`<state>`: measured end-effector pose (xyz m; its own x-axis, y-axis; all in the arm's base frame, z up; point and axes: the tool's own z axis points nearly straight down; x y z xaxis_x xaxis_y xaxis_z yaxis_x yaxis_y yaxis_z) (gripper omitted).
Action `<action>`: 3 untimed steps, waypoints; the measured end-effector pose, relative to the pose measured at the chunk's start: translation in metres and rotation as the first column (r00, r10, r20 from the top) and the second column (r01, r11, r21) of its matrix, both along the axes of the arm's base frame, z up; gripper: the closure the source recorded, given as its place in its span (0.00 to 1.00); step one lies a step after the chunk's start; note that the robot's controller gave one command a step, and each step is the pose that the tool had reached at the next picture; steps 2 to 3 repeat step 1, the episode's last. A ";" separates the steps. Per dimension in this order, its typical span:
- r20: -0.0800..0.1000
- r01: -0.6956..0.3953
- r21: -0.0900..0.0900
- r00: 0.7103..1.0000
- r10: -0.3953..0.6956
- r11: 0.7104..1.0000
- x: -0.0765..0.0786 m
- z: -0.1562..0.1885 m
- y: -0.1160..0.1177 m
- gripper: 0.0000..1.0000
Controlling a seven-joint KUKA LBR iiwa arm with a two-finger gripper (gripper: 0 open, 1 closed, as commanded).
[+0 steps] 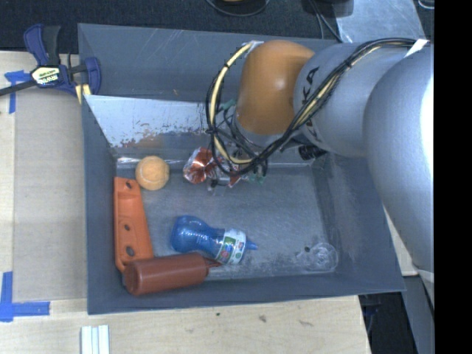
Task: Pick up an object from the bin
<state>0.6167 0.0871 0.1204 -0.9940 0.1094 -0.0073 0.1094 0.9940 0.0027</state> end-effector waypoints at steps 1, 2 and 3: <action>0.004 0.000 0.001 1.000 0.000 1.000 0.001 0.017 0.000 1.00; 0.004 0.000 0.001 1.000 0.000 1.000 0.001 0.017 0.000 1.00; 0.004 0.000 0.001 1.000 0.000 1.000 0.001 0.017 0.000 1.00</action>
Offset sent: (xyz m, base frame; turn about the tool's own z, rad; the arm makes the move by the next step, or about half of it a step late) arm 0.0000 0.0000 0.0156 0.0000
